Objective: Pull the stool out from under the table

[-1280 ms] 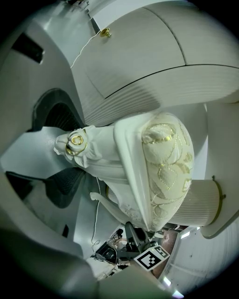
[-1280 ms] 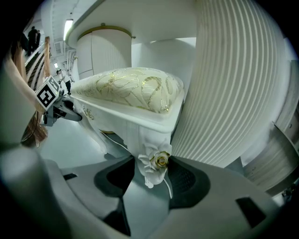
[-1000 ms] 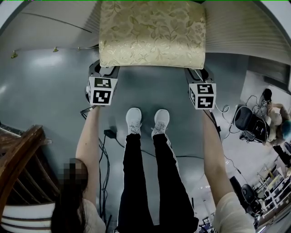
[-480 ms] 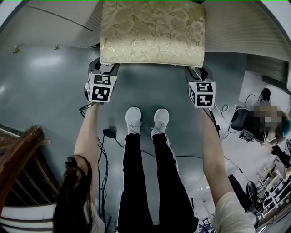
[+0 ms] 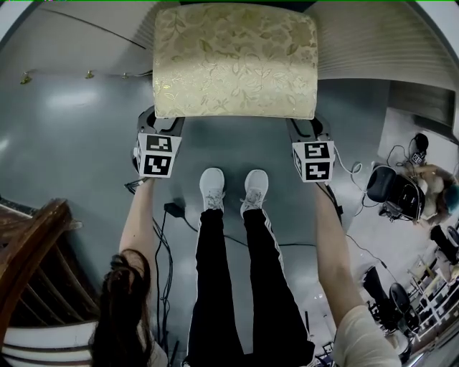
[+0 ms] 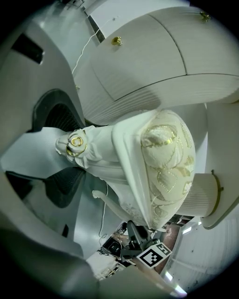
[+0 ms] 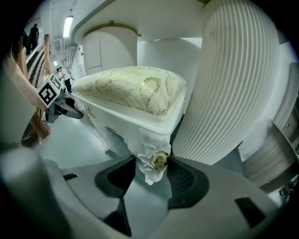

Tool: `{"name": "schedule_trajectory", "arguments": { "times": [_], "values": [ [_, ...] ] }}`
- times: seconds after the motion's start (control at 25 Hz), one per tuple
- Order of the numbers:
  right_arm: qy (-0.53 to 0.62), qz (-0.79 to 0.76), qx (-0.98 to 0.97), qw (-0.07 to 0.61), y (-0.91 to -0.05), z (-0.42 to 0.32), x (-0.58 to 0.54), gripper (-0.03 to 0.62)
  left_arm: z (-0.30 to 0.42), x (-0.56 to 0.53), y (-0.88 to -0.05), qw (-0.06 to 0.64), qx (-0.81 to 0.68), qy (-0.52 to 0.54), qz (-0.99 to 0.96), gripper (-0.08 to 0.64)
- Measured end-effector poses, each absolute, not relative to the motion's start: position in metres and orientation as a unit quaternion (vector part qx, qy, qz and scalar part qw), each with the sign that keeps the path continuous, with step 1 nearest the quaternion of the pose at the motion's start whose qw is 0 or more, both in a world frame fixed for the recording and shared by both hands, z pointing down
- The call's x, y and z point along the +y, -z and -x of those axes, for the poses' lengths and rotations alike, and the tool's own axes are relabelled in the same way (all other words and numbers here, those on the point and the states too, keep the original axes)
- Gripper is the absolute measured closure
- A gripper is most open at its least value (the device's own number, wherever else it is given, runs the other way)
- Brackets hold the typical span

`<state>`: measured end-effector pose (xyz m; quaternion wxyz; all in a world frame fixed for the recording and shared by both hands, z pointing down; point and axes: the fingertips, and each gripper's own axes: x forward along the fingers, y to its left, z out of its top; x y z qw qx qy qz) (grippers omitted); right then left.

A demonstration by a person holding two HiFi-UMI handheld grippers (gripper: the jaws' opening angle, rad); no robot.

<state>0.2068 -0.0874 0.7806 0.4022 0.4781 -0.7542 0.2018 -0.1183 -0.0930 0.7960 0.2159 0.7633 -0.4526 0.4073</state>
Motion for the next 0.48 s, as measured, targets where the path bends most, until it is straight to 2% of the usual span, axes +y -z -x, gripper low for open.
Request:
{"name": "schedule_trajectory", "arguments": {
  "times": [0.48],
  "values": [
    [-0.220, -0.482, -0.744, 0.408, -0.7782, -0.2020, -0.0786, 0.365, 0.1225, -0.0968, -0.7918, 0.223, -0.433, -0.423, -0.764, 0.301]
  ]
}}
